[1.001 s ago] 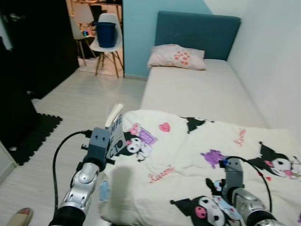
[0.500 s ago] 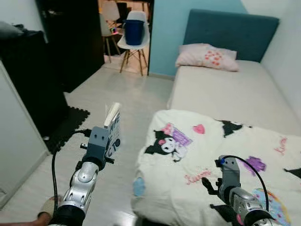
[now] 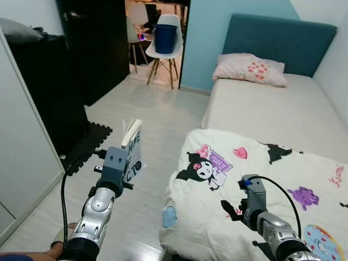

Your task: Clean up the room

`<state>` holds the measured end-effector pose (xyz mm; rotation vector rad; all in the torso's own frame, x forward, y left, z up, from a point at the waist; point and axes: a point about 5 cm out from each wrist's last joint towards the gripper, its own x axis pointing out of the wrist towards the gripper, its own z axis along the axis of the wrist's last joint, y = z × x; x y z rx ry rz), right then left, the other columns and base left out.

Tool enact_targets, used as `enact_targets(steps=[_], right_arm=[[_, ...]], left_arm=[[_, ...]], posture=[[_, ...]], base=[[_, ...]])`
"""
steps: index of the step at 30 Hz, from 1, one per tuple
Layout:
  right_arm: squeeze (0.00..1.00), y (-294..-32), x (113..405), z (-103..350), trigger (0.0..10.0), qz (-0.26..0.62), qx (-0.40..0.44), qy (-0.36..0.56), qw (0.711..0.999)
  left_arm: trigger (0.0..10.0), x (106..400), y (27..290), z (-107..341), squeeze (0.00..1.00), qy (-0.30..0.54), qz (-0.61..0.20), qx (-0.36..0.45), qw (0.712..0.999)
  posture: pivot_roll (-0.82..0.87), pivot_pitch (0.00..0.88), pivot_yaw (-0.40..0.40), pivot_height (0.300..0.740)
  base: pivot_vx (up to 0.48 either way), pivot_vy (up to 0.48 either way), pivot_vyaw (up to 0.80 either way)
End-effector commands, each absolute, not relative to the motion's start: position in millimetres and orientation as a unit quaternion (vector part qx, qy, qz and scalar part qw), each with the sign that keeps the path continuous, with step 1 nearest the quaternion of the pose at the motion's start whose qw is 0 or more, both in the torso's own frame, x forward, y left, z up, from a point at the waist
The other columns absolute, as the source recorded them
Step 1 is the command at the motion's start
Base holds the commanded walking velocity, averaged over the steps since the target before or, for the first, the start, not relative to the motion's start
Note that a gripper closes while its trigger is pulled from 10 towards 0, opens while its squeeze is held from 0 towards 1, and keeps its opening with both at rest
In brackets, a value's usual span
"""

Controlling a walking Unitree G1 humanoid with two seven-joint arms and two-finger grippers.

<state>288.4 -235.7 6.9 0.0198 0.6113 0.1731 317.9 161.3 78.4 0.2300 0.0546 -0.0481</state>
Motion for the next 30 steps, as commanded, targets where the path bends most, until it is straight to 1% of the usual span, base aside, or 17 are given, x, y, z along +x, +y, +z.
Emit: enact_targets(steps=[1,6,10,12,16,21,30], right_arm=[[0.00,-230.2,290.7,8.0,10.0,0.100,0.003,0.299,0.949],[0.00,-231.1,290.4,7.9,10.0,0.097,0.015,0.301,0.949],[0.00,-232.6,290.4,8.7,10.0,0.101,0.014,0.302,0.948],[0.00,-233.5,291.1,10.5,10.0,0.106,0.014,0.295,0.949],[0.00,-229.0,292.2,12.7,10.0,0.135,0.010,0.286,0.949],[0.00,-216.1,292.8,13.3,10.0,0.181,0.025,0.278,0.943],[0.00,-212.9,290.7,11.4,10.0,0.199,0.030,0.287,0.937]], left_arm=[[10.0,320.4,157.1,87.2,0.00,0.007,-0.030,0.118,0.993],[10.0,320.7,157.1,87.1,0.00,0.008,-0.030,0.119,0.992],[10.0,320.9,156.7,87.3,0.00,0.008,-0.031,0.119,0.992],[10.0,320.8,156.2,87.4,0.00,0.008,-0.033,0.119,0.992],[10.0,320.6,156.1,87.2,0.00,0.008,-0.034,0.119,0.992],[10.0,320.8,154.6,87.1,0.00,0.008,-0.036,0.118,0.992],[10.0,320.5,153.5,86.2,0.00,0.009,-0.040,0.118,0.992]], posture=[[0.01,0.000,-0.062,0.740],[0.00,0.000,-0.062,0.740],[0.00,0.000,-0.063,0.740],[0.00,0.000,-0.062,0.740],[0.00,0.000,-0.062,0.740],[0.00,0.000,-0.064,0.740],[0.00,0.000,-0.065,0.740]], base=[[0.000,0.000,0.80],[0.000,0.000,0.73],[0.000,0.000,0.00],[0.000,0.000,0.43],[0.000,0.000,0.80],[0.000,0.000,0.80],[0.000,0.000,0.80]])
